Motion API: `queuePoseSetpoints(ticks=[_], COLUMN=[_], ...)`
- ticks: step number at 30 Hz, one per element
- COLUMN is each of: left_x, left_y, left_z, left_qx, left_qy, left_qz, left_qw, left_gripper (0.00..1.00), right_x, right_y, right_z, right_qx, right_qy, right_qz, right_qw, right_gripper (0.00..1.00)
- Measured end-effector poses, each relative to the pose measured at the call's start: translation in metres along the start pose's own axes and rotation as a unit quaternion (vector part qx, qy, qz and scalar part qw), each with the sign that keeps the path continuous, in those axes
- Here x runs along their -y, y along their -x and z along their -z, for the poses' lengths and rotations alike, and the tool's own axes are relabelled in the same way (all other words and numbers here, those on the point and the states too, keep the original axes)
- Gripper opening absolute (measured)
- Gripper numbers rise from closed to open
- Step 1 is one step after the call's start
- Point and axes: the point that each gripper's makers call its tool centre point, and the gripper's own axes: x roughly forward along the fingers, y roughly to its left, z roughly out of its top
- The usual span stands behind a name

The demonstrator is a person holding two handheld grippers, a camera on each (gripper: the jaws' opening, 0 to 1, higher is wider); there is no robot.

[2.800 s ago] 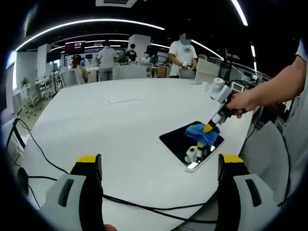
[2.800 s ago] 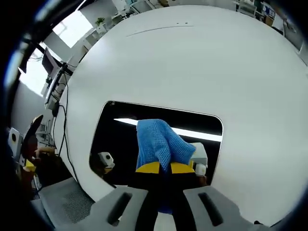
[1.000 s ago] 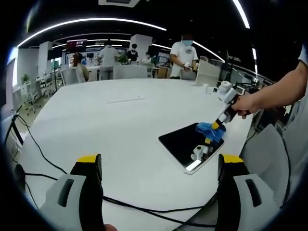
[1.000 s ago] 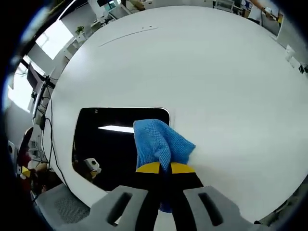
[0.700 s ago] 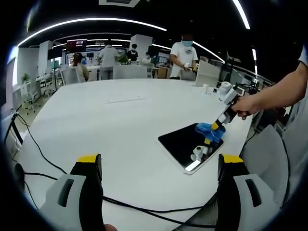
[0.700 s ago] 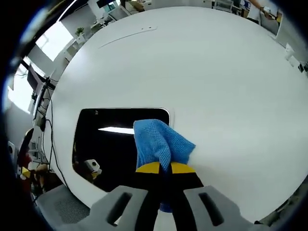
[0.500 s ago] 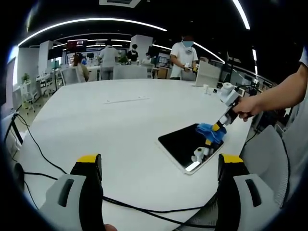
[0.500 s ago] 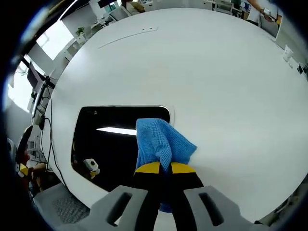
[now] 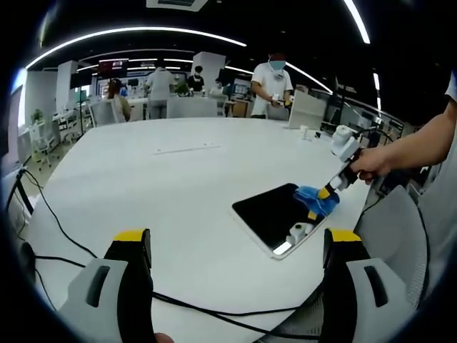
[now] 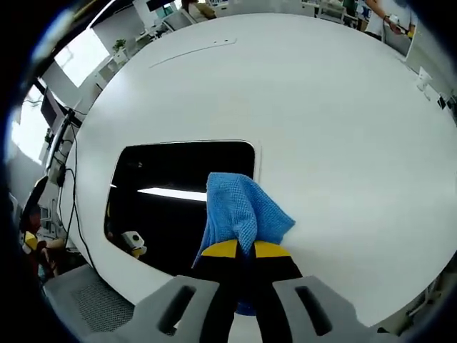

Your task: Wipe the mirror surface with the cleaning cloth until all visible marks leave the cleaned area.

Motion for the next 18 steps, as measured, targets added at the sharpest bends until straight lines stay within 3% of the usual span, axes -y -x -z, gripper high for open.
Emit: queuePoseSetpoints(ticks=[7,18], left_x=[0.001,0.001], left_y=[0.002,0.003], left_z=[0.001,0.0], left_qx=[-0.003,-0.003], left_qy=[-0.003,-0.006], left_qz=[0.001,0.003], left_qw=[1.0,1.0], left_gripper=[0.99,0.99], right_x=[-0.003,-0.005], right_y=[0.004,0.01], right_z=[0.01,0.018], right_qx=[0.0,-0.001], right_qy=[0.019,-0.002], right_qz=[0.003,0.013], right_qw=[0.9998,0.9999], right_gripper=[0.0,0.0])
